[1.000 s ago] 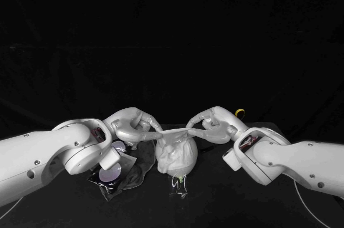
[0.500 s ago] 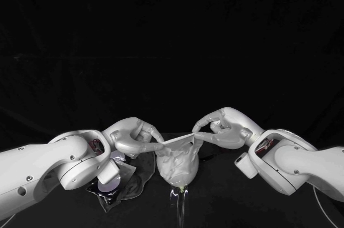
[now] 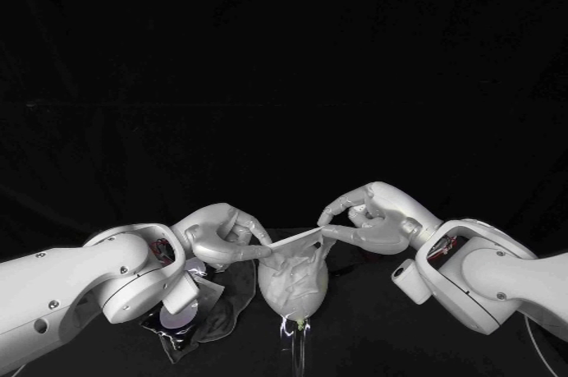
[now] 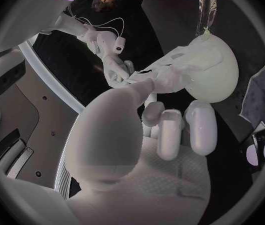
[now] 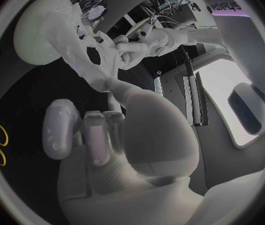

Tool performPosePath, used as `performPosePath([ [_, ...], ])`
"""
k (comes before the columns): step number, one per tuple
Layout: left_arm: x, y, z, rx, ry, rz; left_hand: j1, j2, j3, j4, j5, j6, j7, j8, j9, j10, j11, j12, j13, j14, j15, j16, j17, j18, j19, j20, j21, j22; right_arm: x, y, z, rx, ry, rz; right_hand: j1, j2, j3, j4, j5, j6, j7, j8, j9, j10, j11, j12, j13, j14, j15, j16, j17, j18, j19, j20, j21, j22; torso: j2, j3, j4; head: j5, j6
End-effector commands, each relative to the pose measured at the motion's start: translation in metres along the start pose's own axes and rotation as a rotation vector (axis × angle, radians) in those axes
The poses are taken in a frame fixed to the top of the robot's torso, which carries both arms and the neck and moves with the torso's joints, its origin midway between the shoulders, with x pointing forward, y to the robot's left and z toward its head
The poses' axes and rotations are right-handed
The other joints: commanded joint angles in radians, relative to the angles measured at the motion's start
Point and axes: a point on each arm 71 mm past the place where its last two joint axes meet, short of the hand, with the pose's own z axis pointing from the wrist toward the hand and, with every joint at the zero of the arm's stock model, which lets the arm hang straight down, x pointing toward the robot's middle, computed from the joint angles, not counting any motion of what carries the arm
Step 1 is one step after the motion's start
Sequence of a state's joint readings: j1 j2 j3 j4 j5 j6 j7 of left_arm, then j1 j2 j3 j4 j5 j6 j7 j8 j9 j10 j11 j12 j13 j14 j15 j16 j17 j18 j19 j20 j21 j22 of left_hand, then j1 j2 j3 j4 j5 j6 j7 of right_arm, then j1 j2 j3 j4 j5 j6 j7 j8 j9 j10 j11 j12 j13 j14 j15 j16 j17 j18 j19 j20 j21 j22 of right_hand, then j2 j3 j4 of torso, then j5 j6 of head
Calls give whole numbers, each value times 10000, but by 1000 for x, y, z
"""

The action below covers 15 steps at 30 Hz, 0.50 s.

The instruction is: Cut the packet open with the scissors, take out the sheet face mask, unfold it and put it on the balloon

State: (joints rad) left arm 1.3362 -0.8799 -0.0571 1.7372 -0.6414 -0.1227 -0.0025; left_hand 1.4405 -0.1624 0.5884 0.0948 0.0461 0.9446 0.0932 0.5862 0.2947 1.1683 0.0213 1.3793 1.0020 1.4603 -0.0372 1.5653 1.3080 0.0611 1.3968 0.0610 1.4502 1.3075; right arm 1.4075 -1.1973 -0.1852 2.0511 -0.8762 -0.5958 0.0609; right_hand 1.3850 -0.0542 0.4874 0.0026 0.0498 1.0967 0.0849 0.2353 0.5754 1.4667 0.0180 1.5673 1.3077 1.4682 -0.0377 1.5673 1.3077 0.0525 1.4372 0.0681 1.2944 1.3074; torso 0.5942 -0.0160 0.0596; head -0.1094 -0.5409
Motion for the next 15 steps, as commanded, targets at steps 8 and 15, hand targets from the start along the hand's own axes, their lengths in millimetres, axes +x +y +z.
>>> performPosePath([
  [8, -6, 6, 13, -240, -838, 895, -124, -70, 65, -93, 27, -46, 82, -239, 228, -863, 16, -533, -1062, 1016, 38, 20, 2427, -18, -37, 46, -55, 347, 3, 1, 7, -118, -29, -195, -125, 15, 69, -17, -15, -9, -30, 70, 252, 1040, -102, 35, 2631, 1026, -61, 35, 2630, 50, 1, -55, 68, 1874, 13, 3, -19, 17, -84],
  [15, -9, 12, 21, -311, -1504, 851, -218, 62, 488, -170, 26, 104, 86, -134, 318, -1976, -24, -1410, -2425, 53, 32, -433, 552, 423, -1530, 62, -1169, -1423, 6, -7, 16, 116, -88, -306, -131, 15, 75, -18, -14, -8, -32, 75, 257, 1040, -103, 35, 2631, 1026, -62, 35, 2630, 54, -8, -56, 51, 1869, 22, 6, -3, 53, -231],
])
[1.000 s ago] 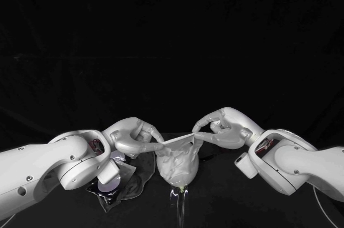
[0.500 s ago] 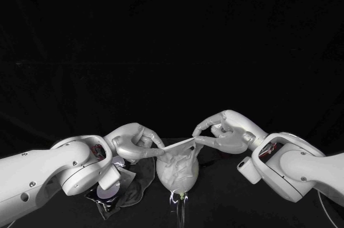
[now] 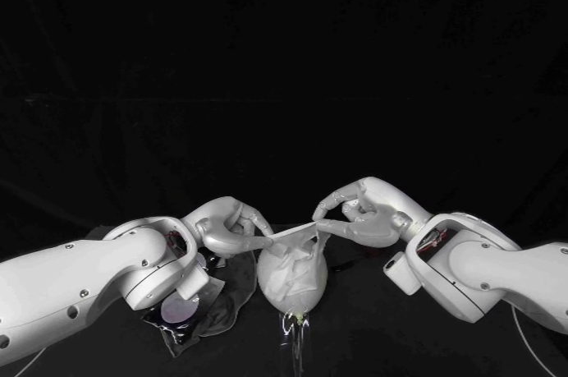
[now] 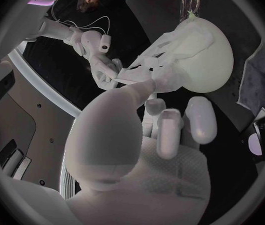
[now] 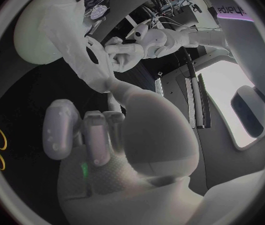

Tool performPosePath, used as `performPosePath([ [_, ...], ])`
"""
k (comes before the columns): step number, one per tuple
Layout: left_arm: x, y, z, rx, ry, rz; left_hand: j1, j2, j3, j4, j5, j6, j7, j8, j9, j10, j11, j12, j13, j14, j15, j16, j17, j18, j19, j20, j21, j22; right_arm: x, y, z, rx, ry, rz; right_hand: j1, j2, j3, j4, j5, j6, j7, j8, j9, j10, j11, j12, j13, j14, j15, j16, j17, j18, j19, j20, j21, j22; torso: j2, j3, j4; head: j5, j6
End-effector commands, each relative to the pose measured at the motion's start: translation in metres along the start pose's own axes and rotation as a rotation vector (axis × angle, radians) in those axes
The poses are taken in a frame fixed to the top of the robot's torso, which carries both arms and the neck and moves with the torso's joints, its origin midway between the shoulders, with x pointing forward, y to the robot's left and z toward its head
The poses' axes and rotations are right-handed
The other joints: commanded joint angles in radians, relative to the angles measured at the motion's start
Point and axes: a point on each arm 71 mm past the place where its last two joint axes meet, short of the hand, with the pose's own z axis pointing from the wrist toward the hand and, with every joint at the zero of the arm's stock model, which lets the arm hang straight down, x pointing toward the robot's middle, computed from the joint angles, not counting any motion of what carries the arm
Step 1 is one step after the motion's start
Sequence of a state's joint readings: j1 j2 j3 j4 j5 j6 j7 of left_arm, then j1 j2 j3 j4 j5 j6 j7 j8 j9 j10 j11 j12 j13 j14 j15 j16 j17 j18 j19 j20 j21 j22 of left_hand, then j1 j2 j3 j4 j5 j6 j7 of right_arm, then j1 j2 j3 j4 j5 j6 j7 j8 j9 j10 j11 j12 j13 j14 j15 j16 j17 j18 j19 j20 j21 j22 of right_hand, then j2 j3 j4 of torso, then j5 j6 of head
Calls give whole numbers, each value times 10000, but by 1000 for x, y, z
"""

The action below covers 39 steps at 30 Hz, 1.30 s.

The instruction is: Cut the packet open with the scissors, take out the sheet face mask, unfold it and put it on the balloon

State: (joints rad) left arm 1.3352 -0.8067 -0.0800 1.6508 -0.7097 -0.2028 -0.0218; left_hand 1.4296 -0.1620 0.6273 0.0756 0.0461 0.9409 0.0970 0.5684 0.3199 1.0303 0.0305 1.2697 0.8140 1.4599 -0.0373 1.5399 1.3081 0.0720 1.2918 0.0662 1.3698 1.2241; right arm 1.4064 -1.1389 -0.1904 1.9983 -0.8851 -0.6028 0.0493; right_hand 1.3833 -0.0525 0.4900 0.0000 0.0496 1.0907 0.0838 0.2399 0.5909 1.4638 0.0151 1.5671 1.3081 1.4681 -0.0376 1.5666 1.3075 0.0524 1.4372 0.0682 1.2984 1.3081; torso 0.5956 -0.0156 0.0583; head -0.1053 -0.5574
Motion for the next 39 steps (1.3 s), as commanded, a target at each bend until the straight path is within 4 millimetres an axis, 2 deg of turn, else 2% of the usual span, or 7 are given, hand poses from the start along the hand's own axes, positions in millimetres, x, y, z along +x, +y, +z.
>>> performPosePath([
  [1, -6, 1, 2, 18, -803, 84, -166, 99, 202, 57, 16, 113, 38, 84, 104, -1471, -96, -861, -1499, -570, 57, -499, -427, 523, -1315, 35, -1002, -1495, -1, -3, 3, 87, -139, -171, -121, -2, 56, 8, -13, 50, -24, 33, 108, 1070, -76, 37, 2627, 1027, -65, 42, 2633, 55, -7, -58, 11, 1862, 17, -1, 7, 11, -68],
  [6, -7, 3, 4, 115, -984, -47, -319, 36, 471, 137, 35, -12, 189, 192, 259, -3415, 348, -2352, -2528, -4758, 499, -2378, -4634, 1009, -4285, 344, -3284, -4161, -1, -5, 4, 143, -204, -192, -125, -2, 59, 8, -13, 50, -24, 35, 111, 1070, -77, 37, 2627, 1027, -66, 42, 2633, 54, -6, -58, 14, 1863, 0, -5, 2, -3, -189],
  [10, -7, 3, 5, 304, -1089, -290, -231, 178, 574, 61, 38, -260, 410, 165, 367, -4259, 1073, -4286, -3839, -6550, 1126, -2909, -5576, 929, -4686, 807, -3498, -4178, -2, -6, 5, 169, -295, -200, -133, 0, 67, 8, -13, 48, -26, 39, 117, 1070, -78, 37, 2627, 1027, -68, 42, 2633, 57, -13, -59, 0, 1858, -15, -4, 6, -1, -249],
  [15, -5, 3, 6, 576, -1131, -803, -160, 349, 600, 27, -1, -353, 503, 216, 571, -4112, 1269, -5417, -4806, -6969, 1324, -3193, -6063, 1018, -5056, 1121, -3550, -4108, -3, -7, 4, 198, -365, -207, -141, 1, 74, 9, -13, 46, -27, 43, 122, 1070, -80, 37, 2627, 1027, -69, 42, 2633, 52, -1, -60, 24, 1865, -5, -4, -2, -2, -265],
  [23, 1, 7, 8, 724, -806, -1661, -217, 651, 882, 323, 23, -909, 794, 535, 1150, -2835, 1184, -7383, -6352, -5875, 1215, -4016, -7220, 1132, -5202, 1171, -3635, -4113, -4, -8, 4, 236, -397, -204, -158, 4, 91, 10, -13, 39, -30, 52, 135, 1070, -83, 37, 2627, 1027, -73, 42, 2633, 51, 3, -62, 33, 1867, 0, -3, 3, 3, -348],
  [28, 4, 8, 9, 730, -594, -1947, -307, 741, 1206, 656, 32, -1956, 736, 1562, 2200, -1107, 1052, -9223, -7571, -4556, 1053, -3974, -7836, 1146, -4789, 970, -3557, -4113, -4, -8, 4, 241, -418, -198, -167, 4, 99, 9, -13, 35, -31, 56, 142, 1070, -85, 37, 2627, 1027, -75, 42, 2633, 49, 6, -63, 39, 1869, -12, 0, 2, 0, -420],
  [39, 9, 9, 12, 554, -358, -2017, -695, 1146, 1919, 1262, 12, -3820, 677, 3402, 3645, 1027, 689, -10292, -7442, -3365, 706, -3470, -8193, 1046, -3671, 699, -3036, -3659, -6, -7, 1, 236, -497, -193, -177, 6, 110, 9, -13, 30, -33, 61, 150, 1070, -87, 37, 2627, 1027, -78, 42, 2633, 48, 9, -64, 46, 1871, -14, 4, -2, -23, -488],
])
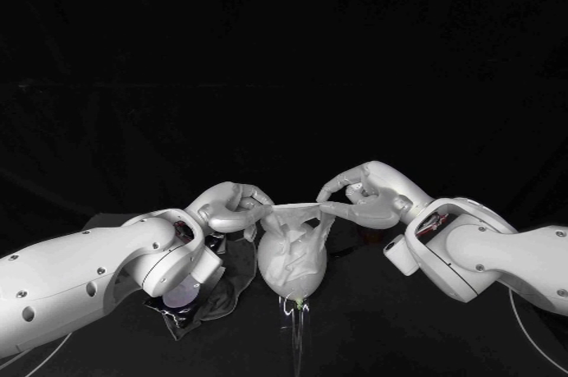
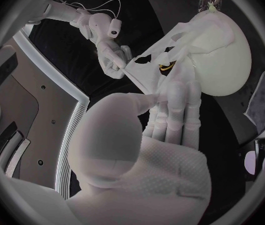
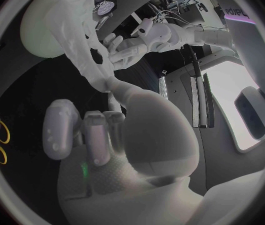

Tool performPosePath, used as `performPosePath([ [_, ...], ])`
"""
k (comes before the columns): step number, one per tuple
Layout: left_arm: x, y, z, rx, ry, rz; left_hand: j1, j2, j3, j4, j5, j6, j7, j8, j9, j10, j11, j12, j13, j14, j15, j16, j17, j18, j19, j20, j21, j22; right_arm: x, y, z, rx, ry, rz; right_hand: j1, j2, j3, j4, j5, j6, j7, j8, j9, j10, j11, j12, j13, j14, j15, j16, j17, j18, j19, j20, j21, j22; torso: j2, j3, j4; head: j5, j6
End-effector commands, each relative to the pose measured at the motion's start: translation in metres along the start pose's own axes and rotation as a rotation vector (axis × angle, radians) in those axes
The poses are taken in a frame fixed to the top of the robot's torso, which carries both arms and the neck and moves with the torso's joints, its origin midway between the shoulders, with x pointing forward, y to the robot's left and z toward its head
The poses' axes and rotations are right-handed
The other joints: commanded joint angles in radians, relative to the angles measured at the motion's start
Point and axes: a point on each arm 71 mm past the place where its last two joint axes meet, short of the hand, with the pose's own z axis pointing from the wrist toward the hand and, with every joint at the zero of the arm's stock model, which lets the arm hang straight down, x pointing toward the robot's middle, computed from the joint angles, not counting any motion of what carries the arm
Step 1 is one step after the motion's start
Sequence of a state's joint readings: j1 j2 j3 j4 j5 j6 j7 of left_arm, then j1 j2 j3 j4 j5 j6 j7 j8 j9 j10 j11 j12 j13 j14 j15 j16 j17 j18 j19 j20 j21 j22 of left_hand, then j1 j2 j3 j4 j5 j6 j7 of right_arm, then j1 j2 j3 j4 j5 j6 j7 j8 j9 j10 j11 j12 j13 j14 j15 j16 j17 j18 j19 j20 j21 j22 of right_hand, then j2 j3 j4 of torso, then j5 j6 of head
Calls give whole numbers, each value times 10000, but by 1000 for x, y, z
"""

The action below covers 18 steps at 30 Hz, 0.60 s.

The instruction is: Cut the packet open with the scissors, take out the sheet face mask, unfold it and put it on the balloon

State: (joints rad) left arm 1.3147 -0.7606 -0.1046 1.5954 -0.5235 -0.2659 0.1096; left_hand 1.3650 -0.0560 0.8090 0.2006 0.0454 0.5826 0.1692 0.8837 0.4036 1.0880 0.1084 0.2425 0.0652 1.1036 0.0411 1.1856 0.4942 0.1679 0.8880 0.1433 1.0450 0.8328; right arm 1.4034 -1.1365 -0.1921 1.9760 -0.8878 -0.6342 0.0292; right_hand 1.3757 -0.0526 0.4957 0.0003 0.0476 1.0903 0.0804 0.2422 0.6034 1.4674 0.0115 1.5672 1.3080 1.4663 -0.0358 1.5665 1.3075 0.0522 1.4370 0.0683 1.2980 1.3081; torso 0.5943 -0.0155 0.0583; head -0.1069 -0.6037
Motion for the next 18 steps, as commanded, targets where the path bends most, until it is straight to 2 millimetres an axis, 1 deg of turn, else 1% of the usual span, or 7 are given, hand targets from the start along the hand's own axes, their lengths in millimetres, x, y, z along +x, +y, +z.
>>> performPosePath([
  [1, 2, -1, 1, 14, 205, -175, -62, 97, 122, 28, 20, -297, -63, 316, 2852, 577, -118, -31, 53, 246, -105, 74, -72, 72, 447, -97, 253, 301, -1, 1, -1, -110, -99, -69, -102, 7, 54, 7, 7, 35, 1, 38, 25, 1034, -51, 35, 2628, 1045, -96, 43, 2633, 50, 11, -66, 49, 1871, -2, 2, -3, -6, -32],
  [4, 3, 0, 2, -26, 200, -111, -90, 104, 169, 49, 19, -427, -137, 491, 2955, 1070, -224, 27, 111, 387, -194, 80, -120, 18, 732, -170, 415, 509, -2, 1, -2, -108, -114, -67, -110, 10, 65, 6, 7, 31, -1, 43, 33, 1034, -53, 35, 2628, 1045, -98, 43, 2633, 50, 12, -67, 52, 1871, -4, 3, -5, -2, -58],
  [7, 3, -1, 2, -33, 167, -41, -121, 99, 204, 75, 22, -504, -201, 609, 3017, 1339, -297, 11, 136, 540, -265, 123, -56, -11, 902, -241, 501, 615, -2, 1, -2, -94, -125, -65, -110, 10, 65, 6, 7, 31, -1, 43, 33, 1034, -53, 35, 2628, 1045, -98, 43, 2633, 50, 12, -67, 52, 1871, -3, 3, -3, -4, -65],
  [9, 4, -1, 2, -28, 142, 0, -142, 80, 212, 81, 20, -553, -276, 688, 3051, 1720, -392, 95, 204, 926, -349, 402, 615, -65, 1166, -308, 671, 838, -3, 0, -2, -82, -130, -63, -110, 10, 65, 6, 7, 31, -1, 43, 33, 1034, -53, 35, 2628, 1045, -98, 43, 2633, 50, 12, -67, 52, 1871, -3, 2, -2, -16, -70],
  [15, 4, -1, 3, -38, 156, 67, -171, 55, 232, 103, 22, -613, -351, 742, 3051, 2038, -486, 102, 271, 1288, -439, 646, 1198, -138, 1505, -401, 889, 1122, -3, 0, -2, -55, -140, -58, -119, 9, 77, 3, 7, 25, -4, 49, 42, 1034, -55, 35, 2628, 1045, -100, 43, 2633, 50, 12, -69, 52, 1871, 4, -3, 2, -32, -105],
  [16, 4, -1, 3, -46, 175, 48, -175, 39, 233, 103, 23, -635, -370, 735, 3034, 2129, -504, 106, 293, 1392, -461, 720, 1375, -158, 1595, -425, 947, 1198, -3, 0, -2, -53, -143, -58, -119, 9, 77, 3, 7, 25, -4, 49, 42, 1034, -55, 35, 2628, 1045, -100, 43, 2633, 50, 12, -69, 52, 1871, 5, -4, 1, -38, -104],
  [18, 5, 0, 3, -76, 257, -32, -177, 24, 241, 104, 24, -677, -376, 692, 2995, 2204, -508, 104, 315, 1460, -472, 766, 1485, -165, 1634, -447, 968, 1223, -4, -1, -2, -47, -149, -58, -119, 9, 77, 3, 7, 25, -4, 49, 42, 1034, -55, 35, 2628, 1045, -100, 43, 2633, 50, 12, -69, 52, 1871, 5, -4, 1, -38, -104],
])
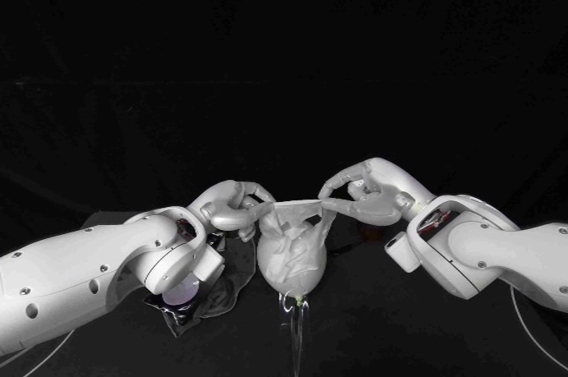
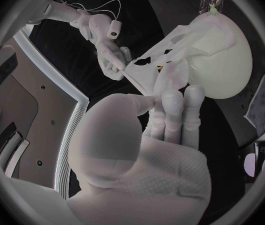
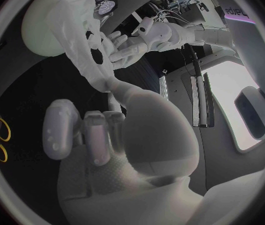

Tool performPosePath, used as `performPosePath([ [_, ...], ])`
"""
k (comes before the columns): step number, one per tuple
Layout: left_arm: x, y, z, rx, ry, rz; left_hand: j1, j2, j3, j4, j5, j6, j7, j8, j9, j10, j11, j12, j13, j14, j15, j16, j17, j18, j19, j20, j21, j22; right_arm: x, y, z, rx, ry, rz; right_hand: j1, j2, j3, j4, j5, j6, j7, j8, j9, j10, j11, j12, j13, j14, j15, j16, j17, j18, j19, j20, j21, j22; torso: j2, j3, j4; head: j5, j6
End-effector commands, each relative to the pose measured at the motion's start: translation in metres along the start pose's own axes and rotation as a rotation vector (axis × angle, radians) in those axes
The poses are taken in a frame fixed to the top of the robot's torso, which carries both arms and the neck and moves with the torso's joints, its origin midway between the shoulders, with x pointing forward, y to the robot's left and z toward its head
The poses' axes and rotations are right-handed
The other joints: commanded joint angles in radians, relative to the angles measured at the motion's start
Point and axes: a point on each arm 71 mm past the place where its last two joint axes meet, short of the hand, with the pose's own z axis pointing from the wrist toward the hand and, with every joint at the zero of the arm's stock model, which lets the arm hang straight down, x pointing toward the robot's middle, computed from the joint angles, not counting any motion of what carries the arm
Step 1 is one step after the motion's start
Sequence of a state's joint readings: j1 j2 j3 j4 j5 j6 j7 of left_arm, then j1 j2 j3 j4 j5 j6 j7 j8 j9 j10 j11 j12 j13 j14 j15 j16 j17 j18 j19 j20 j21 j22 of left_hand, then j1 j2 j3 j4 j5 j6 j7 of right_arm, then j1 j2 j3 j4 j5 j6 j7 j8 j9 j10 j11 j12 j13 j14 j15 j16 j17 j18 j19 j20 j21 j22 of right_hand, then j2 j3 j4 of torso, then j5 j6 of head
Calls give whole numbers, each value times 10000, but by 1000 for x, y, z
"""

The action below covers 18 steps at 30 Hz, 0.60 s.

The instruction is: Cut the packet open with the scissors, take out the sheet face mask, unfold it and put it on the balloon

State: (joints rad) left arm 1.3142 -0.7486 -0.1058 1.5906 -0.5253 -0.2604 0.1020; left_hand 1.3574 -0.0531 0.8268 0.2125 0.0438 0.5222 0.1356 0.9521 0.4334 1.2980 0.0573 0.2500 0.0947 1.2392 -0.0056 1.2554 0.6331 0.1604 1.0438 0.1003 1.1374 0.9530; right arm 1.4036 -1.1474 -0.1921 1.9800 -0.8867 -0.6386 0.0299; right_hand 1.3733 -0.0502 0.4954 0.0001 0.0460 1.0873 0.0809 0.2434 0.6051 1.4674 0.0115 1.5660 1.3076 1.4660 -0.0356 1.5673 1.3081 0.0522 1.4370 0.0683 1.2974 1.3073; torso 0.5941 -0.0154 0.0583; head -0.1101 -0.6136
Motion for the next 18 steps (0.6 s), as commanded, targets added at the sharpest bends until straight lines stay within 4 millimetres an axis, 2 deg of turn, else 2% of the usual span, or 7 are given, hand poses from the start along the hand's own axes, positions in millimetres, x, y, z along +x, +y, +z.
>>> performPosePath([
  [1, 1, 0, 0, -46, 179, -84, -90, -23, 69, -32, 41, -98, -30, -11, 2681, 111, 10, 18, 25, 88, -4, 47, 37, -82, 54, -24, 22, -10, -1, 1, 0, -92, -57, -51, -94, -15, 79, 5, 24, 55, -8, 38, 25, 1034, -56, 48, 2632, 1048, -102, 35, 2627, 50, 12, -69, 59, 1879, 12, -4, 1, -20, -13],
  [3, 2, 1, 0, -104, 353, -245, -46, -49, 112, -85, 42, -188, 68, -98, 2609, 77, 69, -56, 27, 77, 32, 31, 15, -79, 28, -35, -5, -49, -1, 0, 0, -82, -62, -53, -99, -13, 87, 4, 24, 53, -9, 42, 30, 1034, -57, 48, 2632, 1048, -103, 35, 2627, 50, 11, -70, 56, 1878, 13, -6, 4, -31, -23],
  [4, 3, 1, 0, -149, 516, -387, -5, -76, 172, -133, 45, -349, 183, -306, 2456, -10, 156, -164, 22, 24, 91, -5, -52, -77, -29, -18, -47, -104, -1, 0, 1, -74, -64, -56, -100, -13, 89, 4, 24, 52, -9, 43, 31, 1034, -57, 48, 2632, 1048, -104, 35, 2627, 50, 11, -70, 56, 1878, 14, -7, 5, -35, -27],
  [6, 5, 2, 0, -206, 741, -569, 53, -138, 183, -237, 37, -377, 305, -494, 2269, -74, 251, -271, 31, -57, 172, -39, -110, -68, -128, 31, -104, -175, -1, -1, 1, -52, -68, -64, -100, -13, 89, 4, 24, 52, -9, 43, 31, 1034, -57, 48, 2632, 1048, -104, 35, 2627, 50, 11, -70, 56, 1878, 11, -8, 5, -37, -32],
  [10, 8, 3, 0, -362, 1280, -1092, 73, -169, 180, -297, 44, -457, 428, -857, 1924, -109, 349, -398, 70, -219, 259, -98, -253, -26, -331, 115, -212, -305, -1, -2, 2, -10, -69, -80, -106, -13, 95, 3, 24, 50, -10, 47, 37, 1034, -58, 48, 2632, 1048, -105, 35, 2627, 50, 13, -71, 59, 1879, 8, -6, 11, -36, -43],
  [18, 11, 6, -2, -622, 1879, -1442, -235, -161, 210, -9, 46, -578, 613, -1420, 1366, -285, 513, -610, 145, -472, 422, -75, -288, 32, -696, 273, -433, -526, -2, -4, 4, 79, -44, -102, -118, -9, 133, -10, 25, 35, -13, 64, 62, 1034, -62, 48, 2632, 1048, -109, 35, 2627, 50, 12, -75, 58, 1878, 4, -4, 3, -36, -68],
])
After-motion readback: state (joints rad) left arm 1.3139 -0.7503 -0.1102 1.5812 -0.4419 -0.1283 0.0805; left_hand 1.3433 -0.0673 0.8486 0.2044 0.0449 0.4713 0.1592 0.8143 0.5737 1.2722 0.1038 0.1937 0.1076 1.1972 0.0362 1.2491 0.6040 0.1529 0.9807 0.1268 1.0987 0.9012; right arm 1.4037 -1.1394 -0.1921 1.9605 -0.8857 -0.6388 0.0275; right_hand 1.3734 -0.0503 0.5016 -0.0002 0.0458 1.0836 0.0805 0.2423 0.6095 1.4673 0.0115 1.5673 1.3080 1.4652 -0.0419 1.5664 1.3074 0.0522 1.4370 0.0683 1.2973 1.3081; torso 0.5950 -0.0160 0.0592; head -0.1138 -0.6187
